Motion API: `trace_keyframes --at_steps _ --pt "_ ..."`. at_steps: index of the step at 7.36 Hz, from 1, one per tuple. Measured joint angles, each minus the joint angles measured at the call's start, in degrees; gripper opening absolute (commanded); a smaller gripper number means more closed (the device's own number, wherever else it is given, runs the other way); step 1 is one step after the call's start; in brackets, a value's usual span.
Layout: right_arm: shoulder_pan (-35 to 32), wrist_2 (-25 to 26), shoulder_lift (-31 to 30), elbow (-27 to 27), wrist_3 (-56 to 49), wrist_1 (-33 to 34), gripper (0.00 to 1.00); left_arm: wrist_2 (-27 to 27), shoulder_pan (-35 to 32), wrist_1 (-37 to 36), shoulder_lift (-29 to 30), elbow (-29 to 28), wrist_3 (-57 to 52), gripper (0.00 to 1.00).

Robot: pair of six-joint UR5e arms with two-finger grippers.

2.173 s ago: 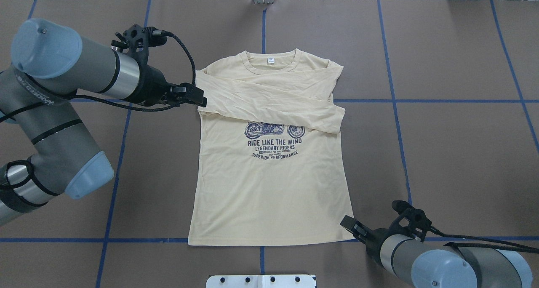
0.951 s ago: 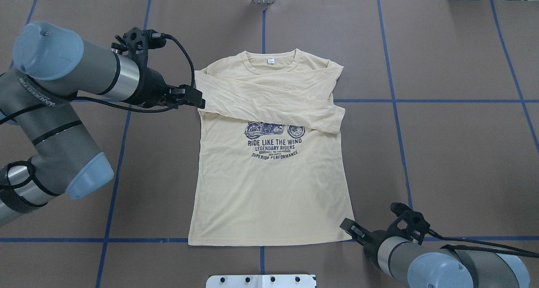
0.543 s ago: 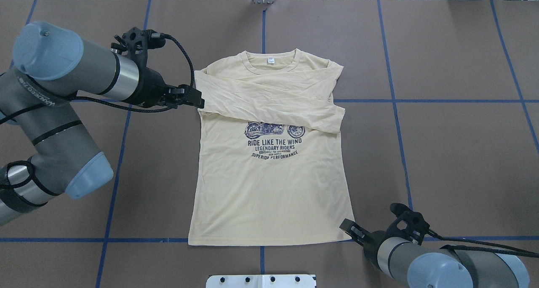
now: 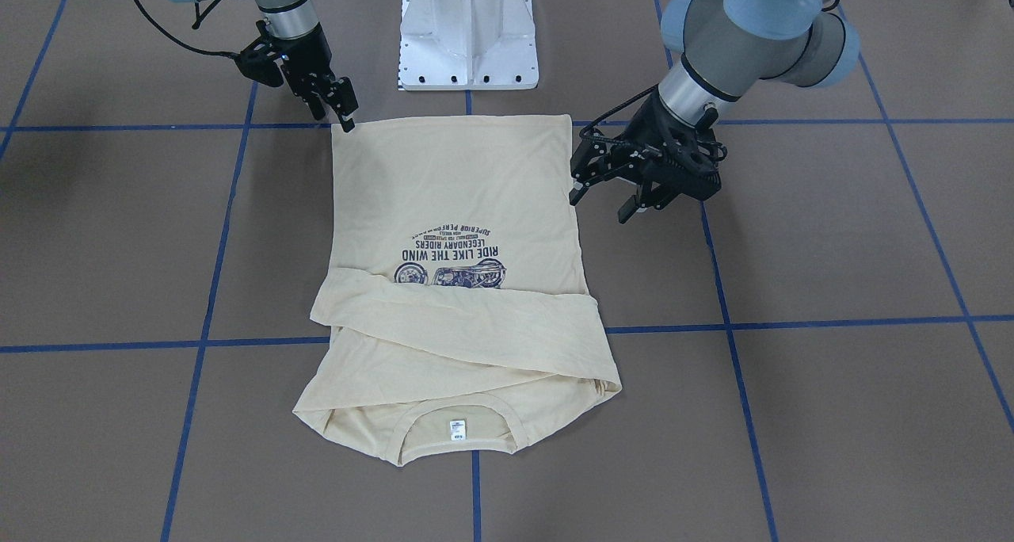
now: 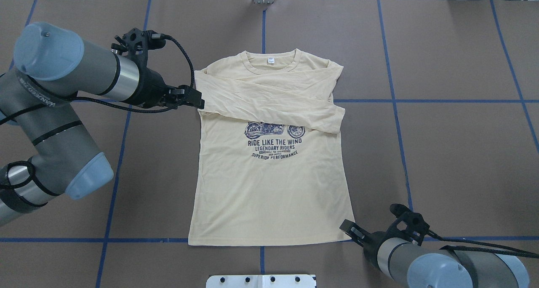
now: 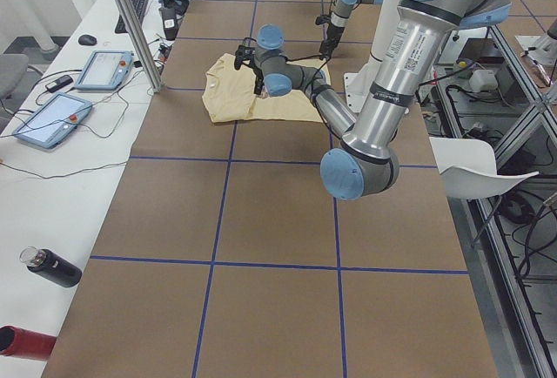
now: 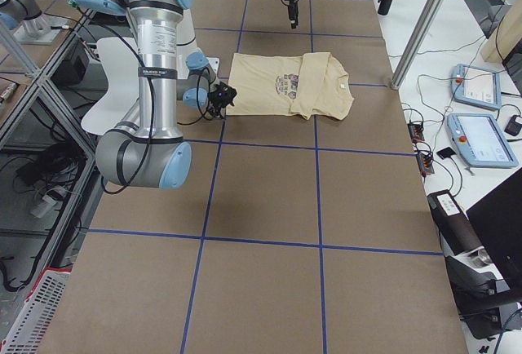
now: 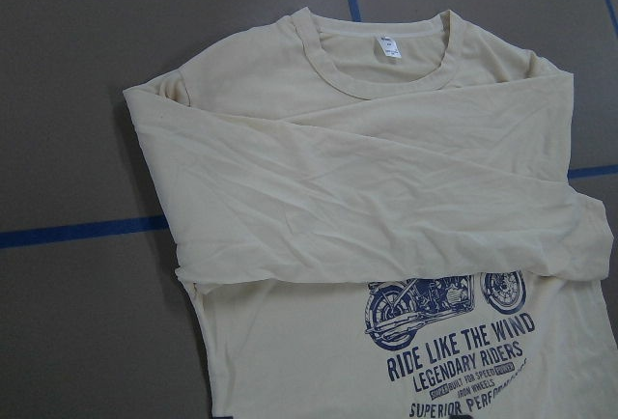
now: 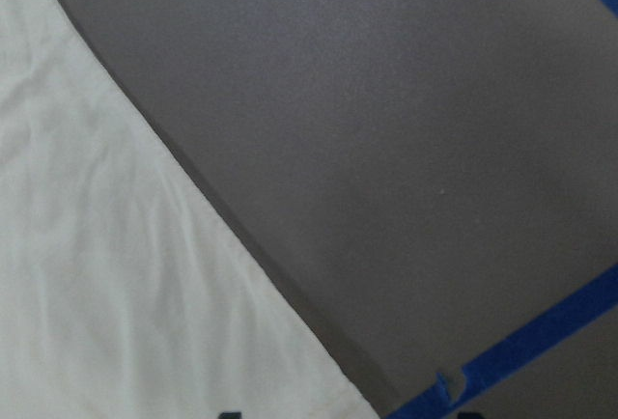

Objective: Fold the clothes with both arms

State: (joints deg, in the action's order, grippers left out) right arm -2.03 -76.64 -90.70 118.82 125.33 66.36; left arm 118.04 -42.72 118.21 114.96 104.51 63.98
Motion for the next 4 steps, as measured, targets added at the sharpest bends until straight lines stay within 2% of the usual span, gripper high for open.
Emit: trace_keyframes --at_steps 2,3,4 --pt "0.0 0.0 0.0 0.0 0.0 0.0 0.75 0.0 0.0 0.0 0.0 0.0 0.0 0.79" --pt "0.0 0.0 0.0 -0.1 0.0 0.0 0.59 0.0 0.0 0.0 0.0 0.0 0.0 0.78" --pt "0.1 0.0 0.0 -0.1 0.0 0.0 0.15 0.0 0.0 0.0 0.0 0.0 0.0 0.78"
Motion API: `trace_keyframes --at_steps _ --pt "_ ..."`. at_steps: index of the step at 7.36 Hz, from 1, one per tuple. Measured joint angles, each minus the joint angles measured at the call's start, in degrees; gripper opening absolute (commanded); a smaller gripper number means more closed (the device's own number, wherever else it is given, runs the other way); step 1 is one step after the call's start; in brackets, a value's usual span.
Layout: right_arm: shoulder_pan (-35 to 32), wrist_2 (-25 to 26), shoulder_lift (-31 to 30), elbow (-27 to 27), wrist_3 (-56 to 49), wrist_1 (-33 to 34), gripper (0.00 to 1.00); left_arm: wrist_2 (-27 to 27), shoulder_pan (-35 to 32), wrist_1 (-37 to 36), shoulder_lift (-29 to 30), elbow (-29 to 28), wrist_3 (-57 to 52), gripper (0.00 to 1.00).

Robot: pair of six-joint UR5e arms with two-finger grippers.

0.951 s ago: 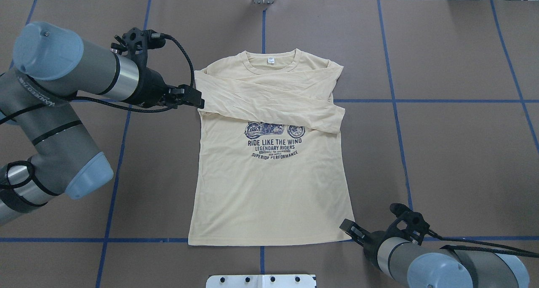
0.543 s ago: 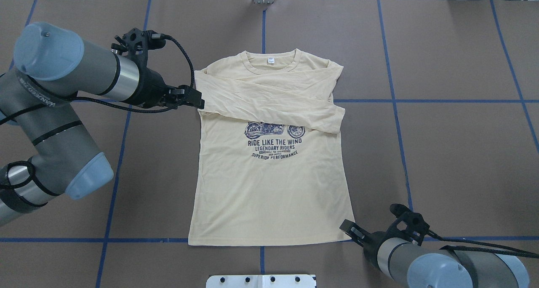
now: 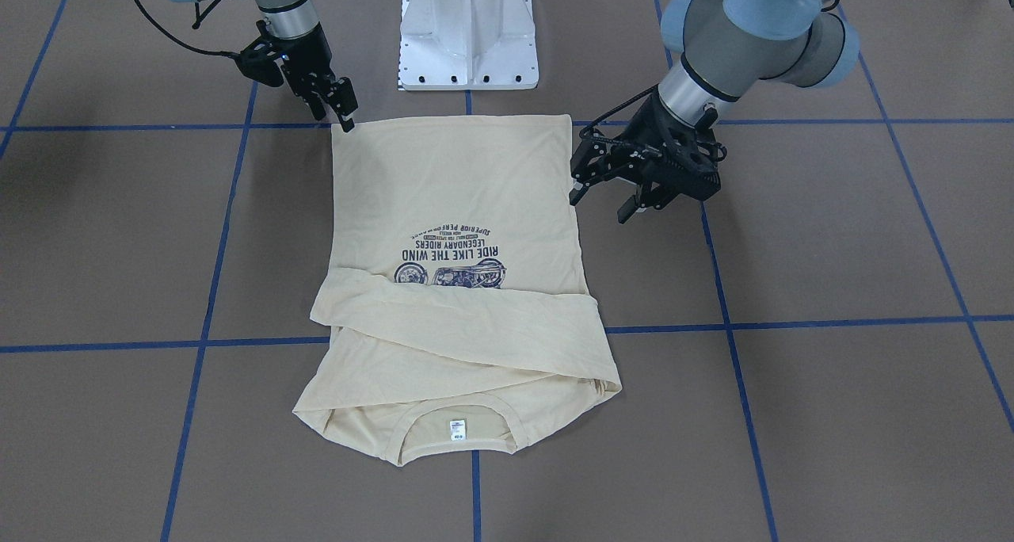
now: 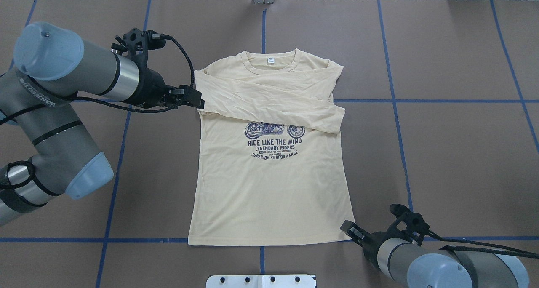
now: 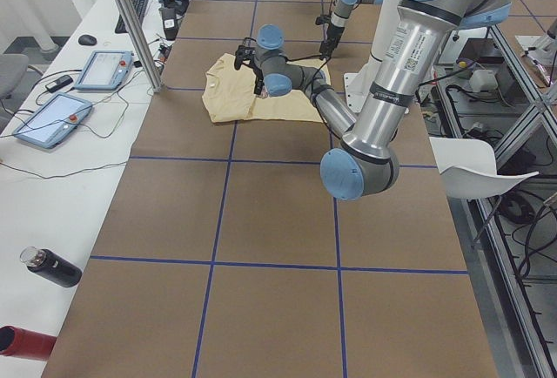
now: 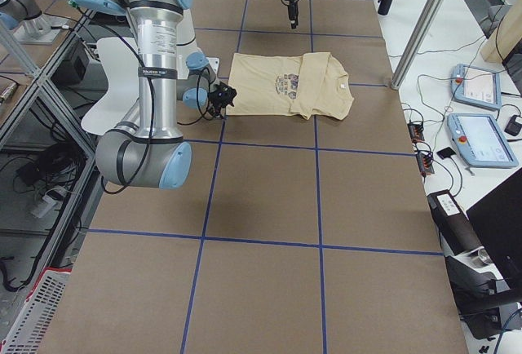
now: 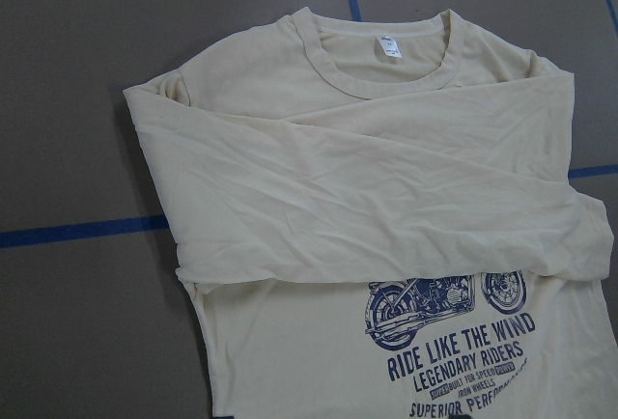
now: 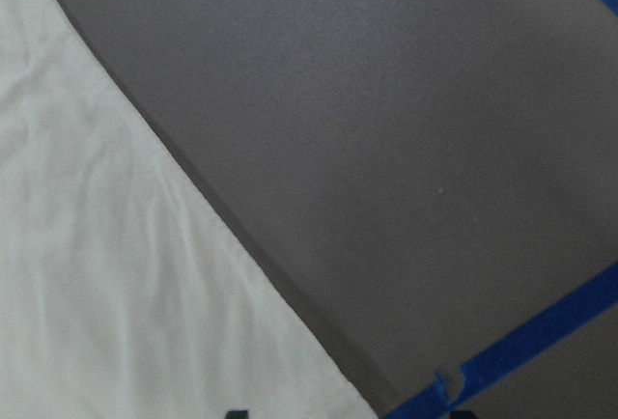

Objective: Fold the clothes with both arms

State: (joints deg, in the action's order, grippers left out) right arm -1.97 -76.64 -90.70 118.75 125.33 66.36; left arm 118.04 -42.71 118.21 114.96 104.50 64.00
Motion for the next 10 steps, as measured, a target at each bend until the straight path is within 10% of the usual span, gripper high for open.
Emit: trace_keyframes --at_steps 1,10 --pt "0.0 0.0 0.0 0.0 0.0 0.0 0.00 0.0 0.0 0.0 0.0 0.0 0.0 0.78" --pt "-0.4 -1.2 -0.9 3.1 0.1 0.2 0.00 -3.1 6.1 0.0 -5.1 3.8 18.1 0.72"
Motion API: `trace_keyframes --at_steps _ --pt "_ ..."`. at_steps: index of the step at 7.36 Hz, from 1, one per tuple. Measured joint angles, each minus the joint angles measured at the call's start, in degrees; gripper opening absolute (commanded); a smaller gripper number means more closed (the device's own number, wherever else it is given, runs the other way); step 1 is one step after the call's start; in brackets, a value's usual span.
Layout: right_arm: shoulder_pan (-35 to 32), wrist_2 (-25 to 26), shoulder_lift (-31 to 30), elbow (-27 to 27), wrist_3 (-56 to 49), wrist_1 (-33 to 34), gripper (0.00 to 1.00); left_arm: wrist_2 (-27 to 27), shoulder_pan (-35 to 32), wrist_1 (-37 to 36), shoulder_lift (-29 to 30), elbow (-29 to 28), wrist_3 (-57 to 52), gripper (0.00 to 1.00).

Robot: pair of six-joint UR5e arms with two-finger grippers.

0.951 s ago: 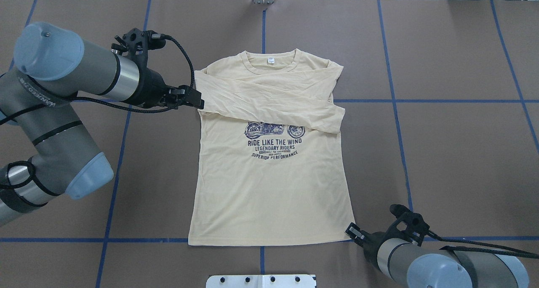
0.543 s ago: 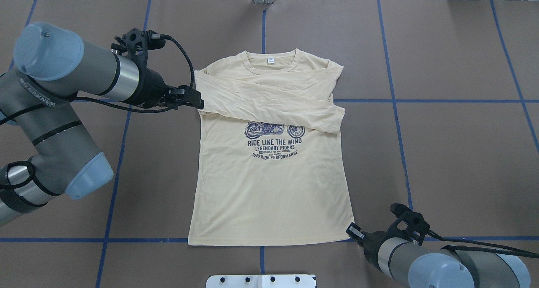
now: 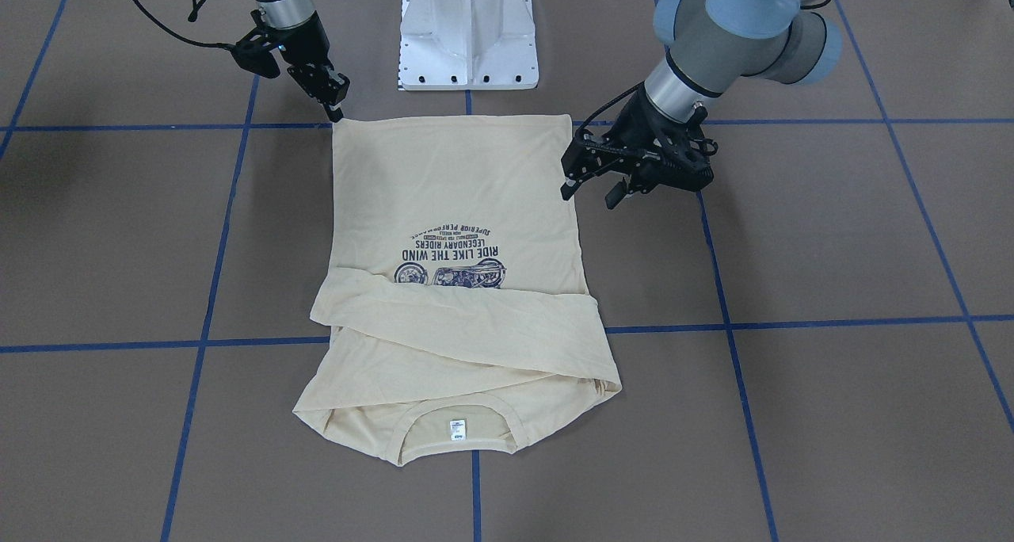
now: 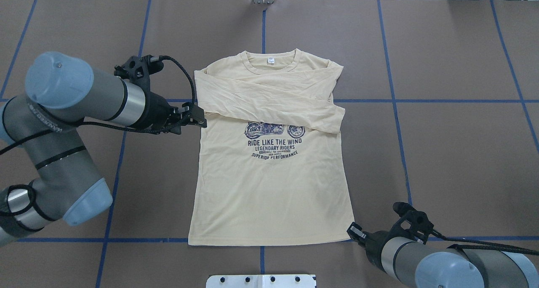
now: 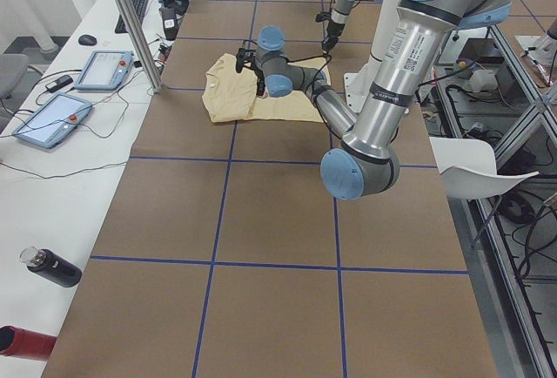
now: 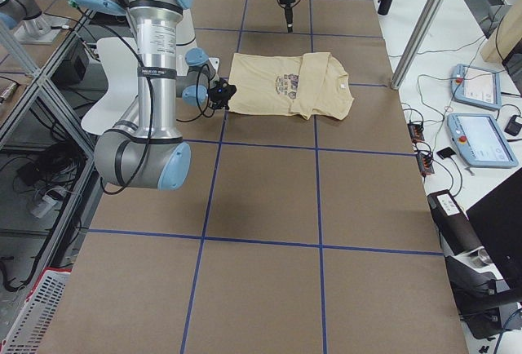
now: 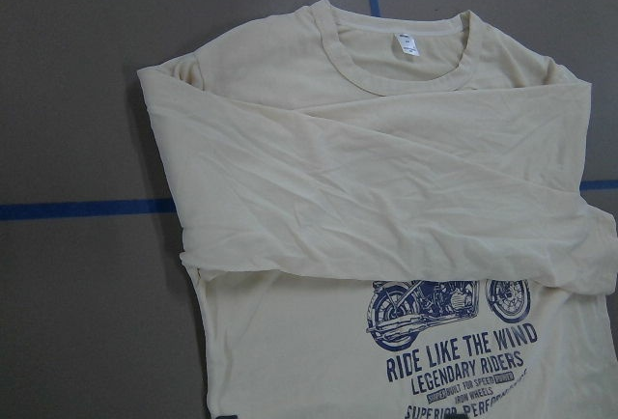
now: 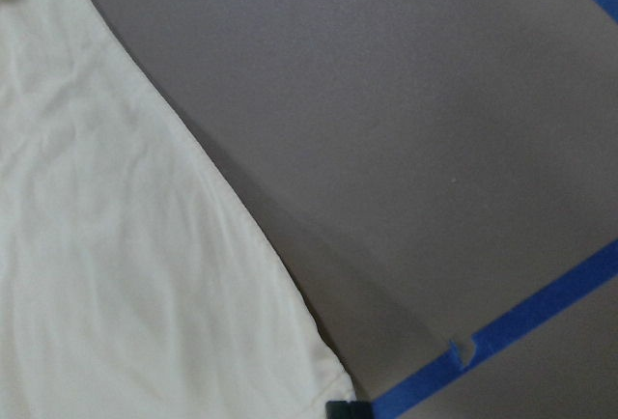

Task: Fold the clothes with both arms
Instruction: 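Move the left gripper to the other hem corner and grasp both corners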

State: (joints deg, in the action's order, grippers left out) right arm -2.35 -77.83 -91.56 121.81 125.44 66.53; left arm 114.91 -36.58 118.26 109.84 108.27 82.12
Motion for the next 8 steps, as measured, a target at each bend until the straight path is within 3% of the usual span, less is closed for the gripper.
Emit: trace_keyframes --at_steps 1,4,8 --pt "0.0 -0.5 0.0 0.2 0.0 0.0 0.00 -1.9 3.0 0.0 -4.1 3.1 4.7 0.71" --pt "0.1 -1.4 0.0 0.4 0.1 0.0 0.00 -10.5 16.2 -0.2 -10.0 6.4 16.1 0.51" --pt "0.1 -1.5 0.1 0.5 0.2 -0.1 0.00 -13.5 24.3 -1.9 -10.7 5.8 21.7 0.50"
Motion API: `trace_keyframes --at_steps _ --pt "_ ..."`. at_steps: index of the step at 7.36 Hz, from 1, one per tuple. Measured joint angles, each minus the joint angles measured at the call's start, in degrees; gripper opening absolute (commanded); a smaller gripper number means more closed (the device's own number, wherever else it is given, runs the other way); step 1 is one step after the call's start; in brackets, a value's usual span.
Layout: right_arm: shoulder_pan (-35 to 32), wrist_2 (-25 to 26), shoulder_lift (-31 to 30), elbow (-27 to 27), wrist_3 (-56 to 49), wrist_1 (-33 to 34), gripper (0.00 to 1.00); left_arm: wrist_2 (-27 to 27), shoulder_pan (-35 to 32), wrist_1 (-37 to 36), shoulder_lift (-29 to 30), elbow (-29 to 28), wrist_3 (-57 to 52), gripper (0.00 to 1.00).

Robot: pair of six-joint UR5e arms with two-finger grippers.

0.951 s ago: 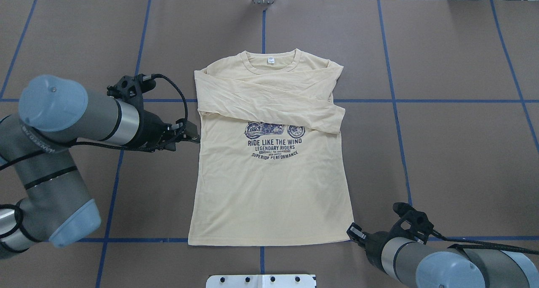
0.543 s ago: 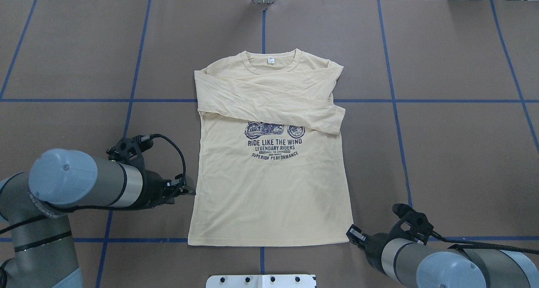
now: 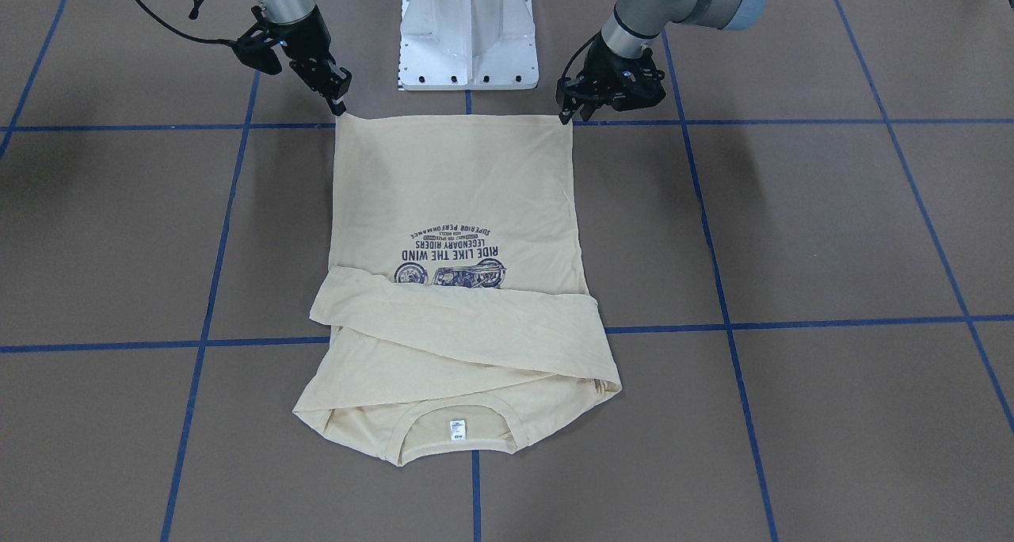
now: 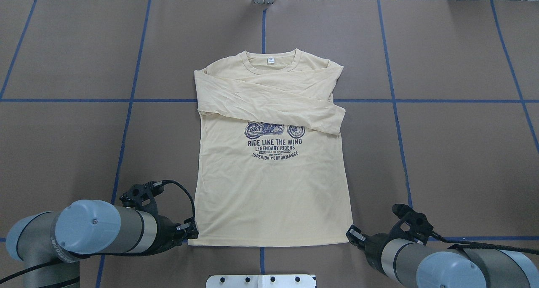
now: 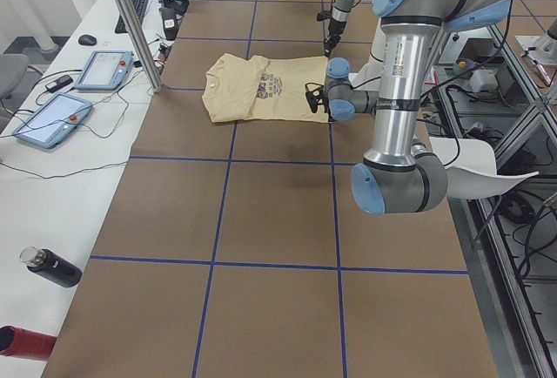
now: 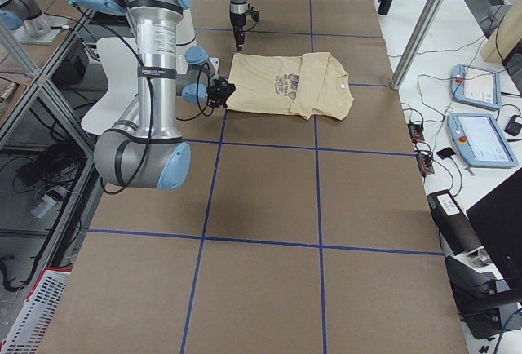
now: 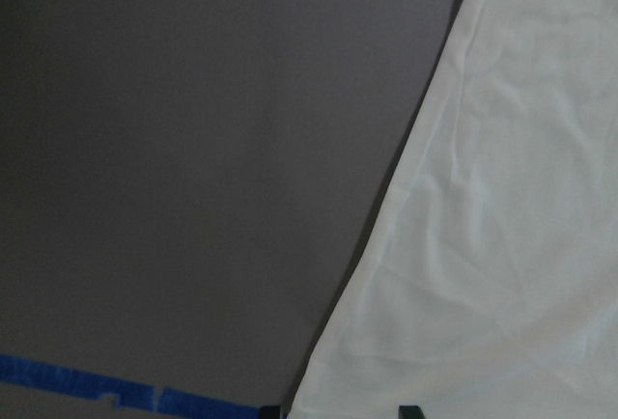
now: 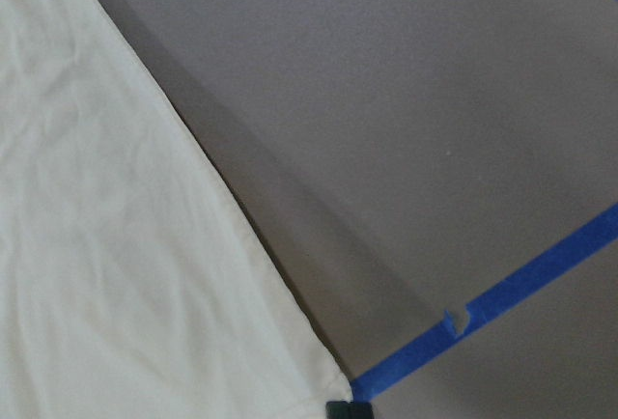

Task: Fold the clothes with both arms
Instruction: 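Move the left gripper to the other hem corner and grasp both corners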

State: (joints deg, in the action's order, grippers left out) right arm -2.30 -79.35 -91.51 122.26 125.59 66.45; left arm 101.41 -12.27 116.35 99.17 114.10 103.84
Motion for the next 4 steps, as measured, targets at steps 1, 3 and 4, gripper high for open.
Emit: trace_keyframes --at_steps 1,3,4 --pt "0.0 0.0 0.0 0.0 0.0 0.0 0.00 0.0 0.6 -0.3 0.2 -0.4 0.1 0.50" --pt "0.0 0.0 0.0 0.0 0.0 0.0 0.00 -0.1 1.1 -0.5 0.4 -1.2 0.1 0.45" --pt "0.0 0.0 0.0 0.0 0.0 0.0 0.00 -0.1 1.2 -0.5 0.5 -1.3 0.1 0.41"
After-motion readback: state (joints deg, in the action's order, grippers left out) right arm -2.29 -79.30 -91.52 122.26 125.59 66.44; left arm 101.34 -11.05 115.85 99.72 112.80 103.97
